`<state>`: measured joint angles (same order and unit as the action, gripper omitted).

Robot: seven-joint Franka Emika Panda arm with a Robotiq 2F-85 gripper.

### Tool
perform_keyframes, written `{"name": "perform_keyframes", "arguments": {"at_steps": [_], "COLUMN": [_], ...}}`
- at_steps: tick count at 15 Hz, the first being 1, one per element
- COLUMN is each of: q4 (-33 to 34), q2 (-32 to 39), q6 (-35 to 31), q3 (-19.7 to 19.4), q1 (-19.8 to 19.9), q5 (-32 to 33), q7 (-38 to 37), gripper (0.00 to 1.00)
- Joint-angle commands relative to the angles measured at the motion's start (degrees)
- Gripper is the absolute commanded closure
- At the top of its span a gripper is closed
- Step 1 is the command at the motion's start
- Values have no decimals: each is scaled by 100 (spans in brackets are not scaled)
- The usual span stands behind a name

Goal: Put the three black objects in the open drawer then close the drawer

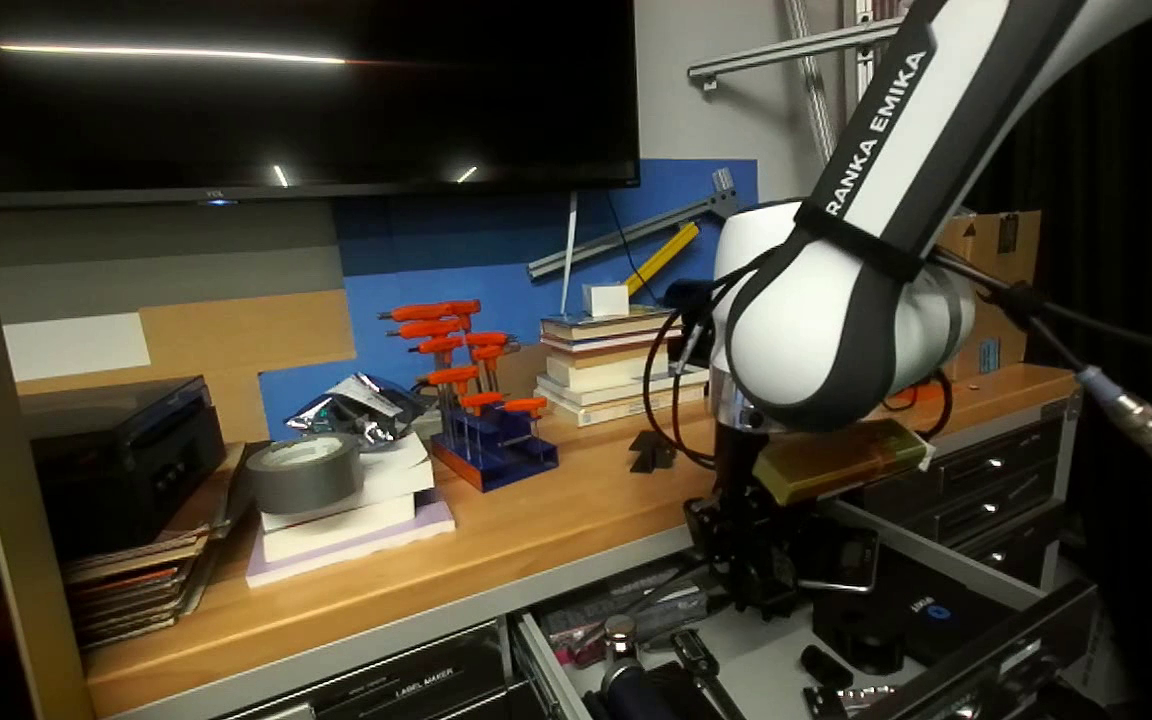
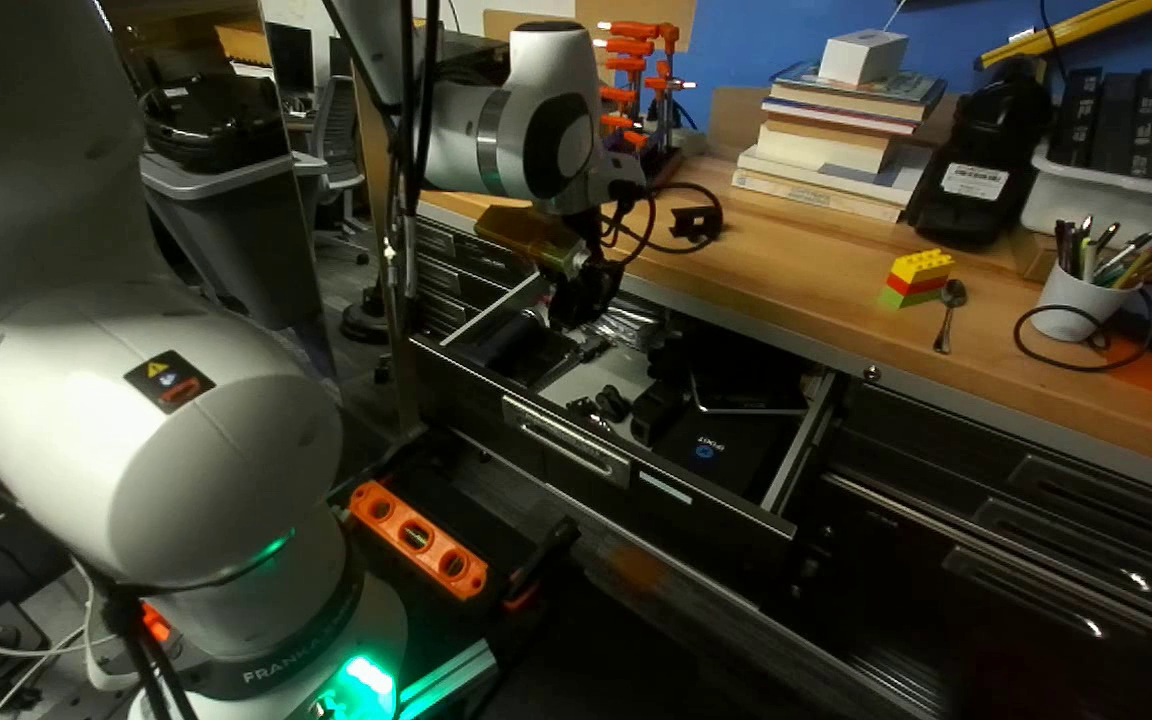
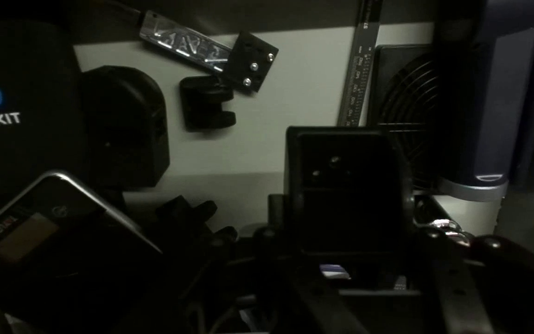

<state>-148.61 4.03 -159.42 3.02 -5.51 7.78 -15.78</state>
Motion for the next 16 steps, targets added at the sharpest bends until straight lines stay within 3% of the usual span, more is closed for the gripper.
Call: {"name": "perform_keyframes", "arguments": {"at_steps": [1,4,8,9,14,15,16], "q4": [-4,66,185,203,264,277,275], "q2": [416,914,1531,1633,1931,1946,1911], "q6": [-672,-1144,-1530,-1602,-1753,-1724,-1666], "q3": [-31,-327,-400,-579,-498,-501,-487], "q1": [-136,-365,-360,-580,-637,-665,-669], "q5": [184,468,468,143,-444,-538,-621], "q7": [-446,-716,-789,-543,-298,-285,-262], "gripper": [74,74,74,74,74,57,25]}}
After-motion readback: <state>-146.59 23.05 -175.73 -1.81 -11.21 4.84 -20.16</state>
